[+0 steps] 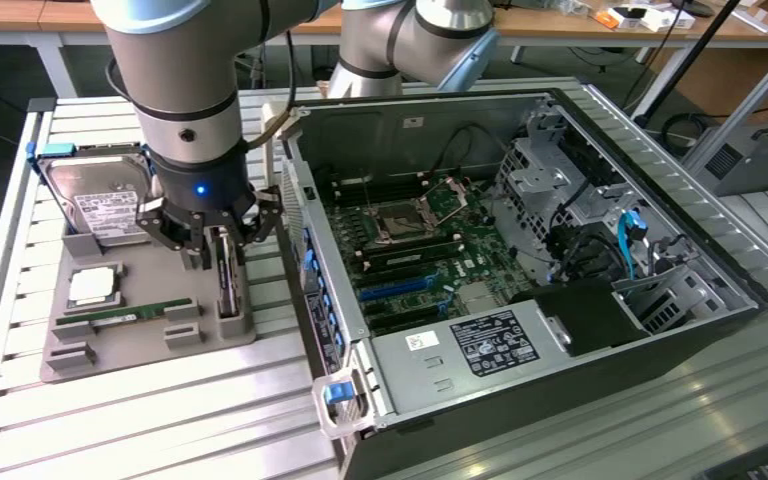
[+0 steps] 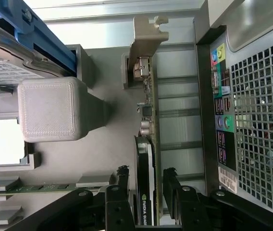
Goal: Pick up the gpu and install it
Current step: 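Pick up the gpu and move the gpu toward the slot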
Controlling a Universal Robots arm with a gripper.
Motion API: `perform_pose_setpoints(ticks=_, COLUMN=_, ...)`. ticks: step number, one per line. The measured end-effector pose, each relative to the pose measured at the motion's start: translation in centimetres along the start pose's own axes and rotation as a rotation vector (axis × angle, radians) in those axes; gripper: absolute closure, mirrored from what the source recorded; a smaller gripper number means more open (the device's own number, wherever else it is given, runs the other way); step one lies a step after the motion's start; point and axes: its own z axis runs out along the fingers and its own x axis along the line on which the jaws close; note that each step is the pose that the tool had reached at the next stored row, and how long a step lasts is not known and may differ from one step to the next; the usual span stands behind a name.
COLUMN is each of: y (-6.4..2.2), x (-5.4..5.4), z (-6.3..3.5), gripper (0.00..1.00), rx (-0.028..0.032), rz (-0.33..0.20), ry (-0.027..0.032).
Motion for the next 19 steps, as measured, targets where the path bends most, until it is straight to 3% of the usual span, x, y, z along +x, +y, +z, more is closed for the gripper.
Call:
perform_pose_setpoints(ticks=9, y=0.68, x=0.05, z=0.28, gripper=0.58, rx=-0.0003, rz=0.000, ry=-0.0003)
perform_pose_setpoints(ticks=19, y=0.69, x=0.07, z=0.81, gripper=0.58, rx=0.0000, rz=0.000, ry=0.0000)
